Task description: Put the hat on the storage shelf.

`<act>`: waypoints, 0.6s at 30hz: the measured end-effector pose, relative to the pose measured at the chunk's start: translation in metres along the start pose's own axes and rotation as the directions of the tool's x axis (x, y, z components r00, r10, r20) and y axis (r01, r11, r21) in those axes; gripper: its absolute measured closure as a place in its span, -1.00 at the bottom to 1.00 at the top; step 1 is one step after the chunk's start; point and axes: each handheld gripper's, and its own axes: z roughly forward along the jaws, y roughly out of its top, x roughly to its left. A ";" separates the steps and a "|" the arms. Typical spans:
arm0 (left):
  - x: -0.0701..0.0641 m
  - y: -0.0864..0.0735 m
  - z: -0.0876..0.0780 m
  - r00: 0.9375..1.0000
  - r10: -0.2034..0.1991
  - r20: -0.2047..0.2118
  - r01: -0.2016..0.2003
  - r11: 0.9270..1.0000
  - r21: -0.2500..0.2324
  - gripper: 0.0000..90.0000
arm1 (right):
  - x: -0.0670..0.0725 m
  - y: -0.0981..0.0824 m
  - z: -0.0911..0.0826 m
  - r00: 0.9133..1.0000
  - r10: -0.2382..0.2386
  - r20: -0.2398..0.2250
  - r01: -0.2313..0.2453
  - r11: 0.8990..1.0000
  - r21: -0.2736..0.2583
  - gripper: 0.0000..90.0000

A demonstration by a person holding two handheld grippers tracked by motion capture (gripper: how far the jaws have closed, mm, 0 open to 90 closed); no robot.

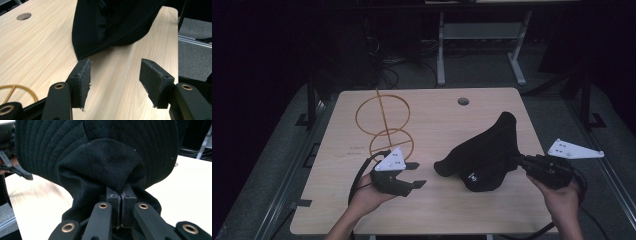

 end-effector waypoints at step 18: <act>0.001 -0.036 -0.007 0.998 -0.040 -0.055 0.039 0.999 -0.019 -0.15 | 0.002 0.040 0.005 0.999 0.024 -0.022 -0.025 0.999 -0.033 0.95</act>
